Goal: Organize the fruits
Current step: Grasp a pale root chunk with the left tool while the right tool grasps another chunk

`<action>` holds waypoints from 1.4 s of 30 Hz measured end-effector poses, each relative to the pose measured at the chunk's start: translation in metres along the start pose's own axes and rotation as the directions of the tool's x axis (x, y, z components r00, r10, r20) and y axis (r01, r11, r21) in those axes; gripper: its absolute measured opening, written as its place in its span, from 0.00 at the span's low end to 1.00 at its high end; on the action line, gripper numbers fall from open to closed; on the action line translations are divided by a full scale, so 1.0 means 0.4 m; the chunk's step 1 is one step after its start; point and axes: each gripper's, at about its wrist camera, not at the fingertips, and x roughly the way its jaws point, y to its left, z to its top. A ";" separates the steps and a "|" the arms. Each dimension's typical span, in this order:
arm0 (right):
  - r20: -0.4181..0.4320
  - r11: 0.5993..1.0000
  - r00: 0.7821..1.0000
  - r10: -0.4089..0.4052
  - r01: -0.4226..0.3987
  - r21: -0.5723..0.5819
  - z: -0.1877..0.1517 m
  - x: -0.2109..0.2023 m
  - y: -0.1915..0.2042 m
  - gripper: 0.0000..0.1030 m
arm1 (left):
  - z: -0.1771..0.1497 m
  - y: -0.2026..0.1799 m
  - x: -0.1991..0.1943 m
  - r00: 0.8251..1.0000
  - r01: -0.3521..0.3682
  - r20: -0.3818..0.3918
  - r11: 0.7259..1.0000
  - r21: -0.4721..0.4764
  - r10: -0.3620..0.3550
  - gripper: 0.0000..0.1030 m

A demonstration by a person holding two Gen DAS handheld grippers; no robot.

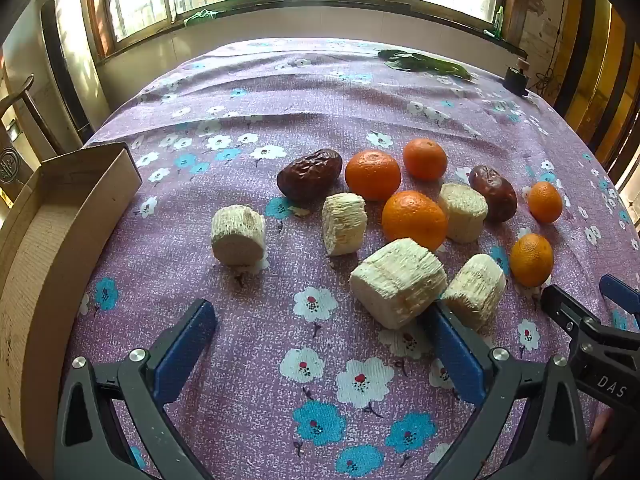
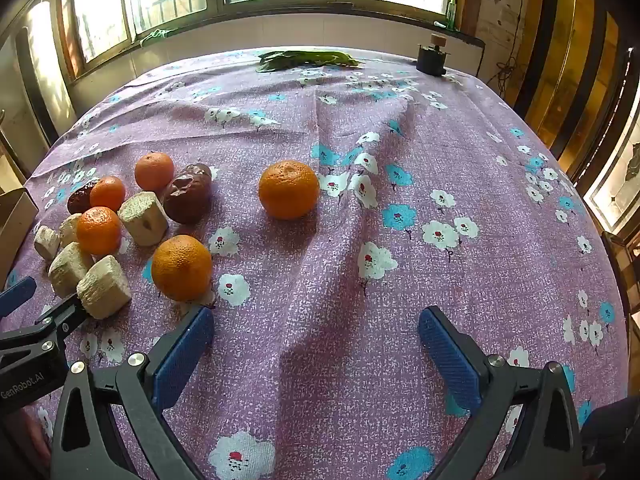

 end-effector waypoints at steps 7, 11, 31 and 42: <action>-0.006 0.999 1.000 0.028 -0.028 -0.038 -0.006 -0.003 -0.004 1.00 | 0.011 0.008 -0.007 0.998 0.027 -0.060 0.999 0.026 -0.025 1.00; 0.035 0.998 0.997 0.062 -0.061 -0.036 -0.002 -0.049 -0.007 1.00 | 0.012 0.042 -0.061 1.000 0.031 0.003 0.999 0.007 -0.031 1.00; 0.053 0.930 0.951 0.305 -0.285 -0.232 -0.025 -0.157 0.163 0.93 | 0.010 0.203 -0.144 0.994 0.106 0.020 0.992 -0.067 -0.105 1.00; -0.007 0.901 0.929 0.369 -0.360 -0.241 -0.022 -0.122 0.182 0.79 | 0.076 0.187 -0.063 0.998 0.047 -0.025 0.994 -0.099 -0.050 1.00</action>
